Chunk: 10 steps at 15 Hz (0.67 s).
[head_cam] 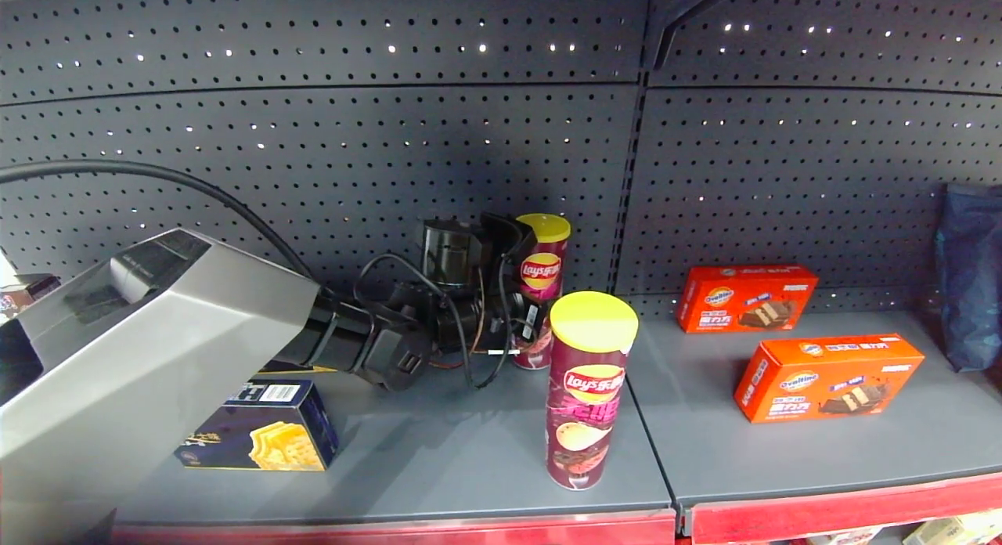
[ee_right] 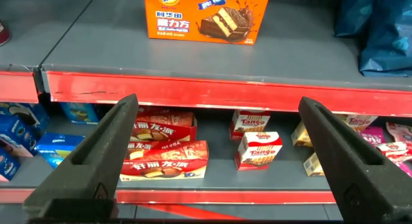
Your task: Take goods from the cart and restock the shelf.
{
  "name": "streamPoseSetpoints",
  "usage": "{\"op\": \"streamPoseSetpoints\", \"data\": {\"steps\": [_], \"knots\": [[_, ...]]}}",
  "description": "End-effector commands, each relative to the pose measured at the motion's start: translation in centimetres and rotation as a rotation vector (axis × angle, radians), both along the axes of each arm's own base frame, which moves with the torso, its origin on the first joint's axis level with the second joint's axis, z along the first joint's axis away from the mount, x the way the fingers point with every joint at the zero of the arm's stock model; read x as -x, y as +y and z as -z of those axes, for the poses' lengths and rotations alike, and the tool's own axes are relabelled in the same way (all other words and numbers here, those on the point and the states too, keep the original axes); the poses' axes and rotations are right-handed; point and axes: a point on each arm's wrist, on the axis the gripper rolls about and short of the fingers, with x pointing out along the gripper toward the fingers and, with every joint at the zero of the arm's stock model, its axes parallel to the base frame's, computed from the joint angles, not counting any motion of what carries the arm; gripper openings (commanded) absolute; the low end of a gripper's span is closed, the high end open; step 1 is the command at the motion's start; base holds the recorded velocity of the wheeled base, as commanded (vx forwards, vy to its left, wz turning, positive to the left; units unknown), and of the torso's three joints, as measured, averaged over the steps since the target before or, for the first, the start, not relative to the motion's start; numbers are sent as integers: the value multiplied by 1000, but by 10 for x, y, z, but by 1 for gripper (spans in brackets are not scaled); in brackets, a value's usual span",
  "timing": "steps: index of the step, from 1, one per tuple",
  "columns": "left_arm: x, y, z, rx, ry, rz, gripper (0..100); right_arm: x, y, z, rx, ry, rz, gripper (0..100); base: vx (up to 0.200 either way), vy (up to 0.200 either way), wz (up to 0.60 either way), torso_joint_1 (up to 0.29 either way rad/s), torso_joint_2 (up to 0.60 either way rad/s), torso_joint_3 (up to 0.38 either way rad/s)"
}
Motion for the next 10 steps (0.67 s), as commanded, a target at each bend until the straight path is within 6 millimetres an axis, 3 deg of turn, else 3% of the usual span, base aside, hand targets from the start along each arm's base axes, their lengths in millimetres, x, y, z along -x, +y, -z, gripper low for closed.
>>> {"op": "streamPoseSetpoints", "data": {"steps": [1,2,8,10], "knots": [[-1,0,3,-5,3,-2,0,0,0,0,1,3,0,100,0,0,0,0,0,0],[0,0,3,-10,3,0,100,0,0,0,0,1,0,100,0,0,0,0,0,0],[6,1,9,-27,-2,10,100,0,0,0,1,3,0,100,0,0,0,0,0,0],[17,8,7,-15,-21,7,100,0,0,0,0,1,-2,100,0,0,0,0,0,0]]}}
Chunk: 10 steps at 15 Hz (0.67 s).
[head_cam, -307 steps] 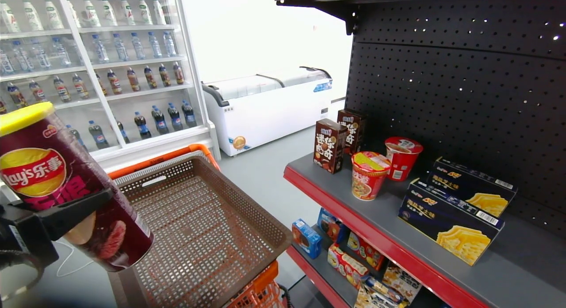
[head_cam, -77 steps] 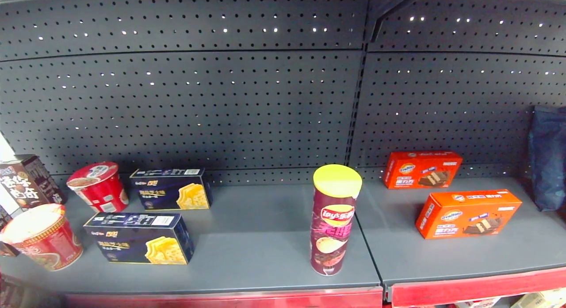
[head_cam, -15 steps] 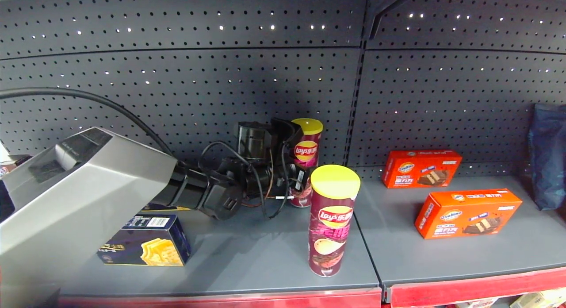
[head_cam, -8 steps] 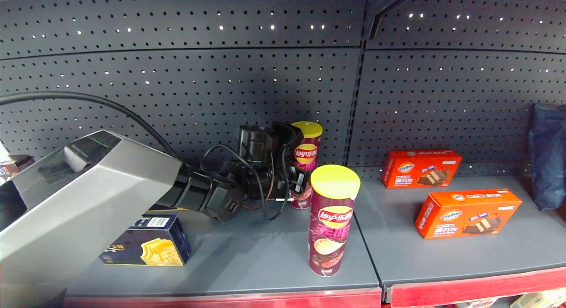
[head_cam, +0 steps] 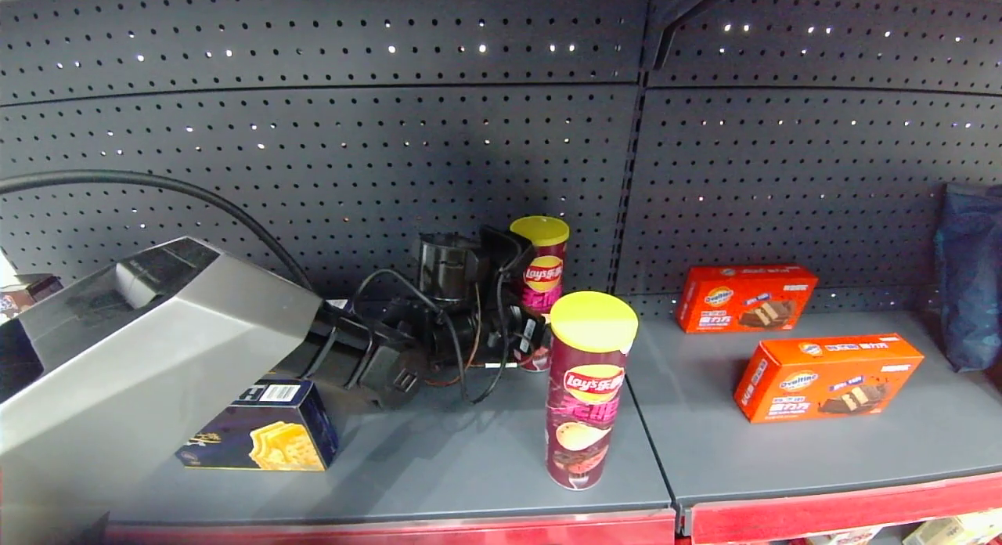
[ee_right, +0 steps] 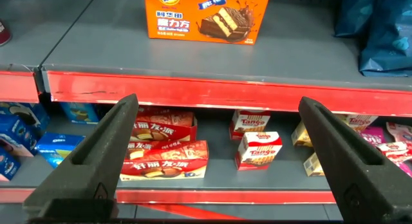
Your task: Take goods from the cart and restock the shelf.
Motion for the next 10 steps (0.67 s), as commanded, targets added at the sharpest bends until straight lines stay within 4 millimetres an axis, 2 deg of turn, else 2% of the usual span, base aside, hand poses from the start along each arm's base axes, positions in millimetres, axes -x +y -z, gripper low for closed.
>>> {"op": "streamPoseSetpoints", "data": {"steps": [1,3,10], "knots": [[12,7,-7,7,-6,1,100,0,0,0,0,1,0,100,0,0,0,0,0,0],[19,14,-21,21,-31,-5,100,0,0,0,0,1,-2,100,0,0,0,0,0,0],[52,38,-49,29,-50,-19,100,-1,0,1,-6,-11,0,100,0,0,0,0,0,0]]}}
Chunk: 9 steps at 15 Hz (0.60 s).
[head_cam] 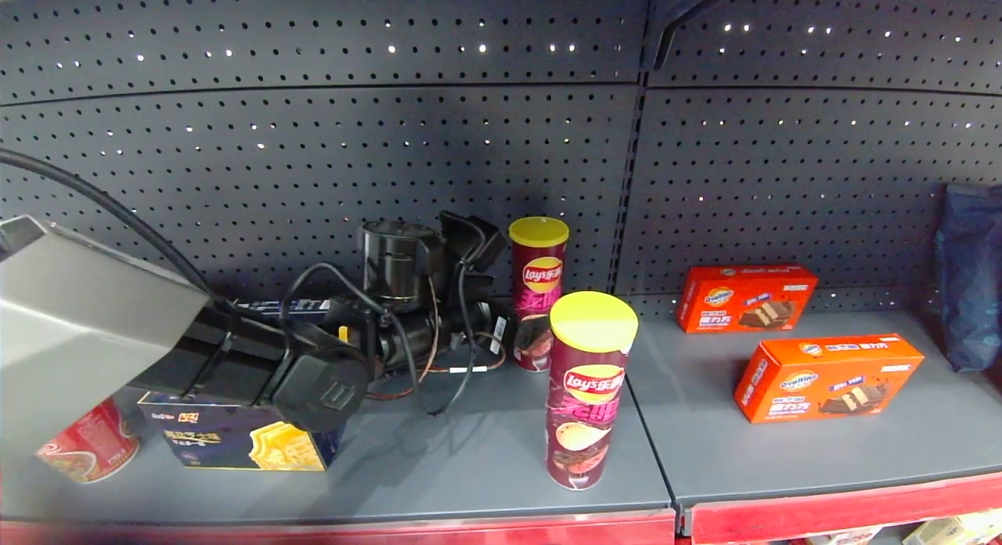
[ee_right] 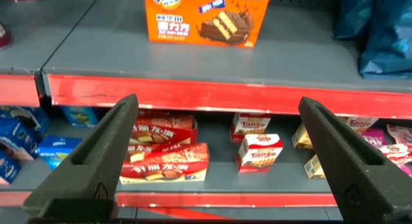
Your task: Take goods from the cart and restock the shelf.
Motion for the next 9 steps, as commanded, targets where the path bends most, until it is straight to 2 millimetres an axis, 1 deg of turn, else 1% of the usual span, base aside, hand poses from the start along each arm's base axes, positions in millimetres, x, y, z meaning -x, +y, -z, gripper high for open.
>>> {"op": "streamPoseSetpoints", "data": {"steps": [1,4,6,8,9], "knots": [[16,9,-18,15,-27,0,100,0,0,1,-2,4,0,100,0,0,0,0,0,0],[26,18,-27,19,-41,-23,100,0,0,1,-3,4,2,100,0,0,0,0,0,0],[39,38,-34,25,-42,-61,100,0,0,1,4,4,-1,100,0,0,0,0,0,0],[56,60,-55,52,-86,-97,100,0,0,1,3,4,-1,100,0,0,0,0,0,0],[69,72,-62,60,-104,-114,100,0,0,1,4,4,1,100,0,0,0,0,0,0]]}}
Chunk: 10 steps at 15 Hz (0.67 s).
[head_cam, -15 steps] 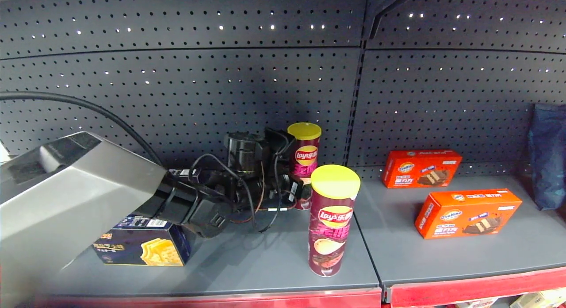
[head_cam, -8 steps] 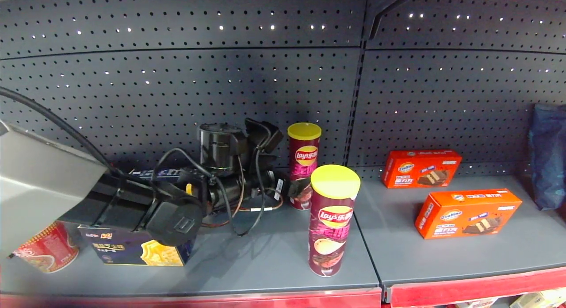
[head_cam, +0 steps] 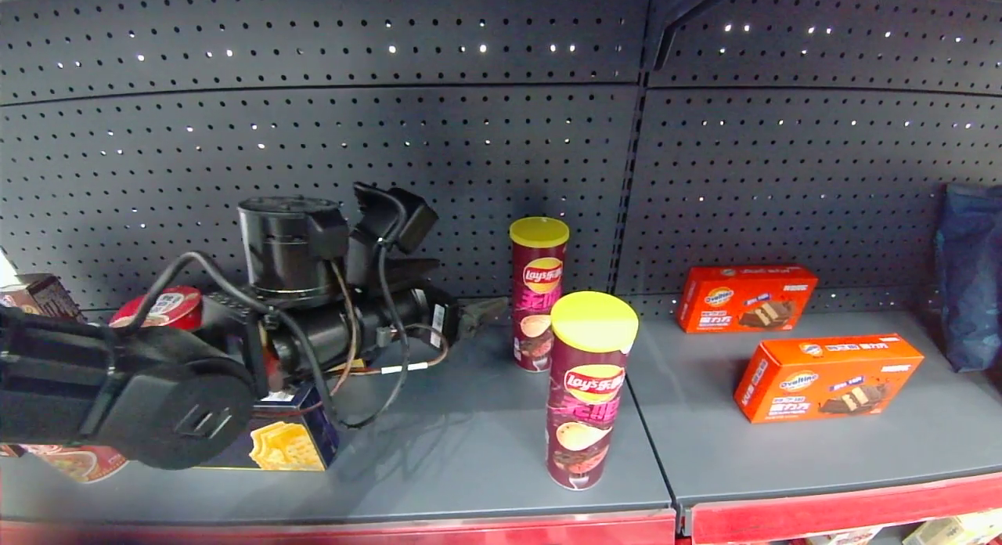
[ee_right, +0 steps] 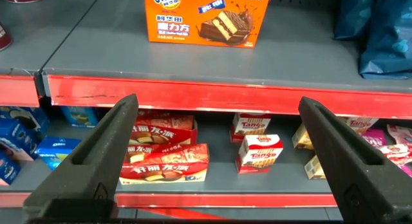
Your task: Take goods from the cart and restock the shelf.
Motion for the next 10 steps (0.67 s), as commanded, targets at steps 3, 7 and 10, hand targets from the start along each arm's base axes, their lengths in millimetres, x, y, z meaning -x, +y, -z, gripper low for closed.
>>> {"op": "streamPoseSetpoints", "data": {"steps": [3,7,10], "knots": [[70,53,-52,85,-143,-125,100,0,0,0,3,1,2,100,0,0,0,0,0,0],[123,107,-78,115,-264,-412,100,0,0,0,2,1,-4,100,0,0,0,0,0,0],[171,146,-76,148,-328,-665,100,0,0,0,4,1,-2,100,0,0,0,0,0,0]]}}
